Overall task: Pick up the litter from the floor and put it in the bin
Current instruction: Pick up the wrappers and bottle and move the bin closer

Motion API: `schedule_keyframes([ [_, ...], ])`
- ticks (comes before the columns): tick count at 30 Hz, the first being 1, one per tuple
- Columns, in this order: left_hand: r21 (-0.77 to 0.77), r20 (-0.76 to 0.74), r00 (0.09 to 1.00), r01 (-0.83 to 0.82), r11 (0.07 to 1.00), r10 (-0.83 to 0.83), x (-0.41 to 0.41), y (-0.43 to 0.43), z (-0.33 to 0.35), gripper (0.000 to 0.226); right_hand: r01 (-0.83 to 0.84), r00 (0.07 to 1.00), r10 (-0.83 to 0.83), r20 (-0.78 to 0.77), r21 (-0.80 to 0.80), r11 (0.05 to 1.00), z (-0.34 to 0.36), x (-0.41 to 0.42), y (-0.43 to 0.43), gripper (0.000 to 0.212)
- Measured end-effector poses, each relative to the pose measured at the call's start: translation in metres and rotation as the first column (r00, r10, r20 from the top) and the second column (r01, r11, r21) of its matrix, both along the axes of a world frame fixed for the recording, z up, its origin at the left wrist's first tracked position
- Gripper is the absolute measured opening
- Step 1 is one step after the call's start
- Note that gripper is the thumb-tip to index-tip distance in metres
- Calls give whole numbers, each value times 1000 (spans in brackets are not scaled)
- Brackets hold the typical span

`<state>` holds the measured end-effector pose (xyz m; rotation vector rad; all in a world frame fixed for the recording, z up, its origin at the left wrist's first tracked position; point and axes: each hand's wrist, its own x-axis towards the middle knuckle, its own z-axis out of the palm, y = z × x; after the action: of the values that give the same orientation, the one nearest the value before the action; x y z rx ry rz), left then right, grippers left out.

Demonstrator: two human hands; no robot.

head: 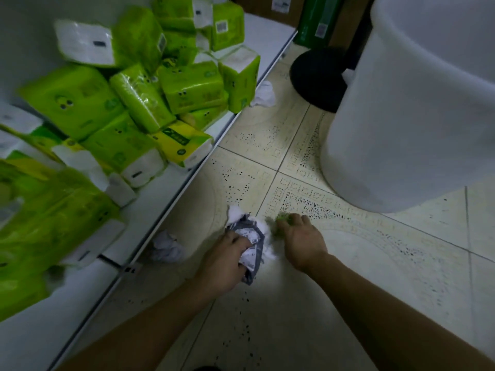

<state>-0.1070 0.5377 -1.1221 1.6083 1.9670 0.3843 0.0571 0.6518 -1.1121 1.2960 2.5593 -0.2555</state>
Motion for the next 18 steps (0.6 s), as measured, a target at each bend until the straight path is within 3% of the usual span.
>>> schedule_keyframes([
  [4,41,124,988,-98,994,93,0,3,13,38,76,996,-76,39,0,997,1,18,1,52],
  [8,122,171,977,-148,981,126,-13,27,51,29,49,998,-52,-41,-62,997,38,11,20,26],
  [11,234,112,989,-122,965,97,-26,56,100,22,-23,994,20,-111,-23,999,103,-10,48,21],
  [14,462,98,990,-139,876,105,-29,85,162,14,-123,989,129,-75,80,989,184,-23,66,29],
  [18,554,96,985,-171,815,142,-24,123,243,20,-184,980,198,-28,252,950,286,-14,77,37],
])
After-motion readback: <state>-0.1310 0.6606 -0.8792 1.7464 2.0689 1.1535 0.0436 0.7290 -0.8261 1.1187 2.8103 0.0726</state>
